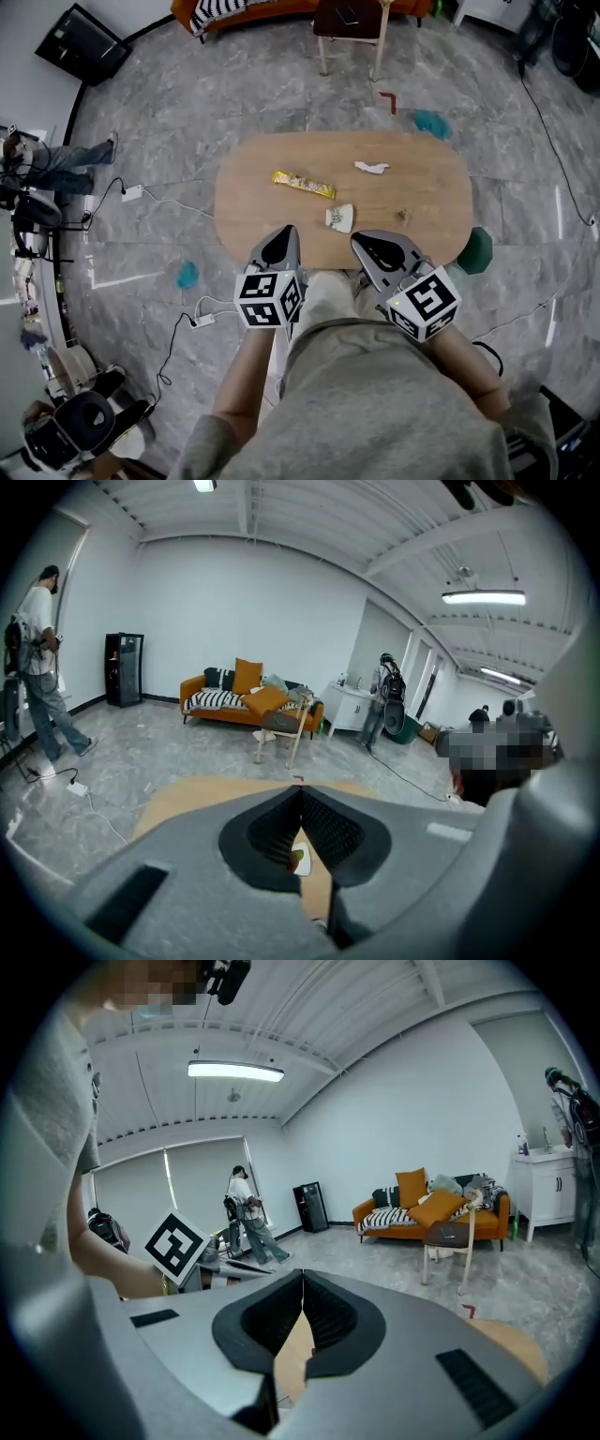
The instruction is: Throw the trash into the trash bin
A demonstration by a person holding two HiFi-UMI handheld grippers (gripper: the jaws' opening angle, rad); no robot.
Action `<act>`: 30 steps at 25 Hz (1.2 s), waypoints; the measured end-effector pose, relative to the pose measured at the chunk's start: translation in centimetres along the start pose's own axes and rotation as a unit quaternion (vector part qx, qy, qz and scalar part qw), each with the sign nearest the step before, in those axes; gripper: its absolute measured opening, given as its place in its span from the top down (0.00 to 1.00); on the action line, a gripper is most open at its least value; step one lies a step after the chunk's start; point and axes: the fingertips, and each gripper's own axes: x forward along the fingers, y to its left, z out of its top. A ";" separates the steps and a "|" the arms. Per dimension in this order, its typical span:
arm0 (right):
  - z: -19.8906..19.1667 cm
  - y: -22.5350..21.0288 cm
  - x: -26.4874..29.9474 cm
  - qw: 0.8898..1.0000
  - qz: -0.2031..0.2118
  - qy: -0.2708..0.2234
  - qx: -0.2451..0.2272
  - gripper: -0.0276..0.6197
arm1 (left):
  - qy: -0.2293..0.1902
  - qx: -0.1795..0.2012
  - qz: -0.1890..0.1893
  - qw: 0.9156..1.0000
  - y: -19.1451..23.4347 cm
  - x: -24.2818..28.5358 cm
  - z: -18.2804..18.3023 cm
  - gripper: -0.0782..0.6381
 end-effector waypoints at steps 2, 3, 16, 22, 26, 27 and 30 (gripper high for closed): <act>-0.2 -0.2 0.9 1.000 -0.005 0.004 0.003 0.94 | 0.009 0.007 -0.004 1.000 0.8 1.0 -0.1 0.88; -0.2 -0.3 1.3 1.000 -0.006 0.006 0.003 0.94 | 0.013 0.012 -0.004 1.000 1.3 1.5 -0.1 0.88; -1.4 -2.4 6.1 0.999 -0.020 0.027 0.039 0.94 | 0.069 0.061 -0.040 0.995 4.8 8.2 -1.2 0.88; -2.6 -3.0 8.1 0.998 -0.018 0.037 0.056 0.94 | 0.096 0.083 -0.043 0.991 6.8 11.4 -2.5 0.88; -3.5 -3.5 9.1 0.997 -0.016 0.045 0.062 0.94 | 0.110 0.097 -0.048 0.988 8.0 13.4 -3.2 0.88; -3.8 -3.7 9.3 0.997 -0.017 0.046 0.064 0.94 | 0.114 0.101 -0.050 0.987 8.2 13.9 -3.5 0.87; -4.4 -4.2 9.9 0.996 -0.017 0.049 0.069 0.94 | 0.125 0.116 -0.059 0.984 8.8 15.4 -4.3 0.81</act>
